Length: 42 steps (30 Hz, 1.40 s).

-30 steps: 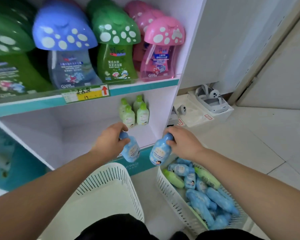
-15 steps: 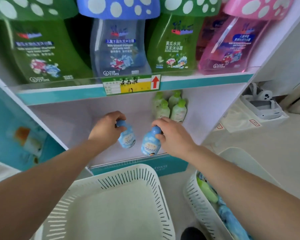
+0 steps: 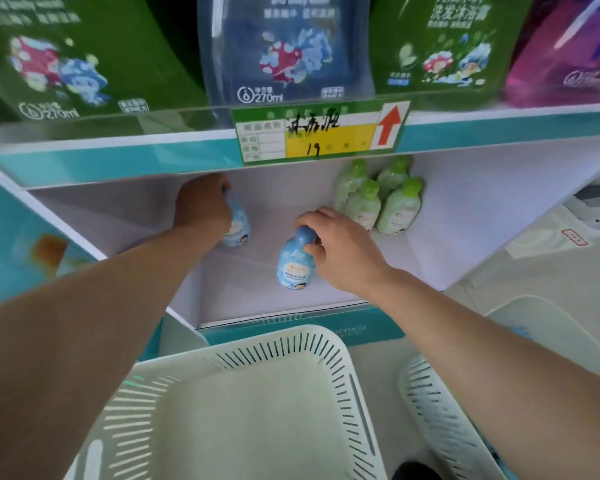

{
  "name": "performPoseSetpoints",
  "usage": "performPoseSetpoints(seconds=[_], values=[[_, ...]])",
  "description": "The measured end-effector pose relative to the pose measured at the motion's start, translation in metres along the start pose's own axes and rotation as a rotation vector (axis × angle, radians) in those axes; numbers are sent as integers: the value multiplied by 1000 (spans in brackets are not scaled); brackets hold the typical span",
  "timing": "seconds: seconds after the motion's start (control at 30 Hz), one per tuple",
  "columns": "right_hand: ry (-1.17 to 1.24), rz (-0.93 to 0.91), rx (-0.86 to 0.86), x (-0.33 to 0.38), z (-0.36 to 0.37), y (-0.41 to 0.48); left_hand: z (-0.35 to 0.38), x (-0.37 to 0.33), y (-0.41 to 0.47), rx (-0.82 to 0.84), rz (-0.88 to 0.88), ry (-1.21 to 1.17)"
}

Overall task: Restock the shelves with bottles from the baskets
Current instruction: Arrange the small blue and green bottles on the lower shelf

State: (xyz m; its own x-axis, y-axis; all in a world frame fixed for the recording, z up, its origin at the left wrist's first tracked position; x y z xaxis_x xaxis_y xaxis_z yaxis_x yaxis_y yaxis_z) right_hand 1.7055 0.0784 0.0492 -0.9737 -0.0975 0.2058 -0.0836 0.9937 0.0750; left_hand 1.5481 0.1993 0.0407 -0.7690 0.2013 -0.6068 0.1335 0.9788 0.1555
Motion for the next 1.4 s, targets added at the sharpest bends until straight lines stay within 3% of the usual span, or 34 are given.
performPoseSetpoints(seconds=[0.33, 0.73, 0.87, 1.13, 1.23, 1.4], values=[[27, -2, 6, -10, 13, 8, 22, 27, 39, 16, 2, 69], [37, -24, 8, -11, 21, 14, 28, 56, 55, -42, -129, 113], [37, -24, 16, -11, 23, 13, 31, 55, 52, -40, -145, 27], [37, -22, 10, -10, 24, 14, 28, 32, 31, 17, -125, 78], [28, -21, 8, -8, 23, 21, 24, 31, 23, -55, -99, 67], [0, -11, 8, -3, 22, 39, 37, 35, -16, -43, -176, 148]])
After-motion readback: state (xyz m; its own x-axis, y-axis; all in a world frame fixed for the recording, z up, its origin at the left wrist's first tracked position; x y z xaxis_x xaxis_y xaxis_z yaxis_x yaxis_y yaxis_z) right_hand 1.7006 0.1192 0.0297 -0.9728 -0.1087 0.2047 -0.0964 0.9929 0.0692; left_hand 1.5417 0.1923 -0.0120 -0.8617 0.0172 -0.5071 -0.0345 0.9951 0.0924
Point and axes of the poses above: each hand's wrist, its own y-axis towards the middle knuckle, its own z-axis out of the palm, x = y × z, the point moved 10 cm from there along y, towards the middle knuckle, and after that the axes turned 14 degrees about -y, right-handed, at the moved point
